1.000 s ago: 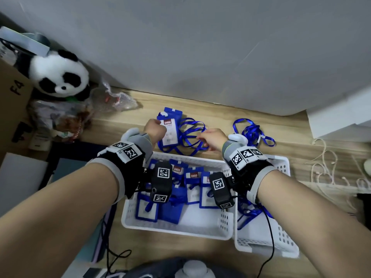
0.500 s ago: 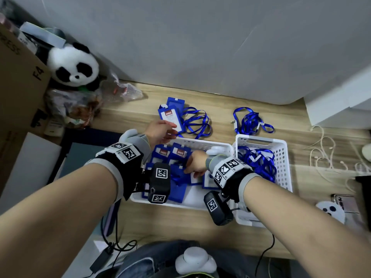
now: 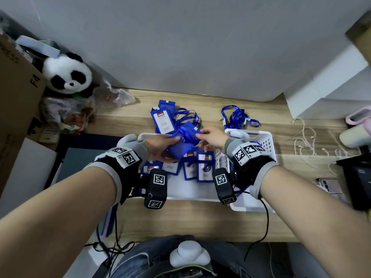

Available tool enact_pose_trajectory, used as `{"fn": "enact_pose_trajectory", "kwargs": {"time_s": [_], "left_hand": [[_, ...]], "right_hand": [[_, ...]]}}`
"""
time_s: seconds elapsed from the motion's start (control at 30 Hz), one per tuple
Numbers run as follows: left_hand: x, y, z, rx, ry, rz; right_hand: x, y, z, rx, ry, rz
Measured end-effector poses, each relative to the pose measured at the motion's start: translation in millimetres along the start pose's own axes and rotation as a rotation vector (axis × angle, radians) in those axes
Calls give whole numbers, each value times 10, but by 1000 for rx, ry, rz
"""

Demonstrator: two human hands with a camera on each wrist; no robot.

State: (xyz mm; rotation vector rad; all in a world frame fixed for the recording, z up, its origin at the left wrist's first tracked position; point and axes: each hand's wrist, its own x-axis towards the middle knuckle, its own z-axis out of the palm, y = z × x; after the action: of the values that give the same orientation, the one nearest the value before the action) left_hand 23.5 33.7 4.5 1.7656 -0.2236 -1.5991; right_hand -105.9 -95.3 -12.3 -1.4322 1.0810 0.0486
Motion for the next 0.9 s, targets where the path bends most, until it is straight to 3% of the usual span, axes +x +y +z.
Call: {"fn": "enact_pose_trajectory", "kwargs": {"time_s": [0.13,0.43,0.53,0.67,0.77,0.9], "left_hand": [[23,68,17,-28,24,104],[-55,98,19,-91,-38,154],[-61,99,-7,-114,14,169],[-102,150,-84,-172,-14,204],[-135,174,-142,-125,-99,194],[-122,180,-136,-39,-112,196]], "right_hand": [[-106,-42,-63,207,51,-94],[-154,12,-64,-223,128,-301],[-112,47,-106,-199,207,-255],[-70,82,-201,-74,330,-27],[-121,42,-242,-10,251,-24],[-168,-89,-177,185,108,-91]]}}
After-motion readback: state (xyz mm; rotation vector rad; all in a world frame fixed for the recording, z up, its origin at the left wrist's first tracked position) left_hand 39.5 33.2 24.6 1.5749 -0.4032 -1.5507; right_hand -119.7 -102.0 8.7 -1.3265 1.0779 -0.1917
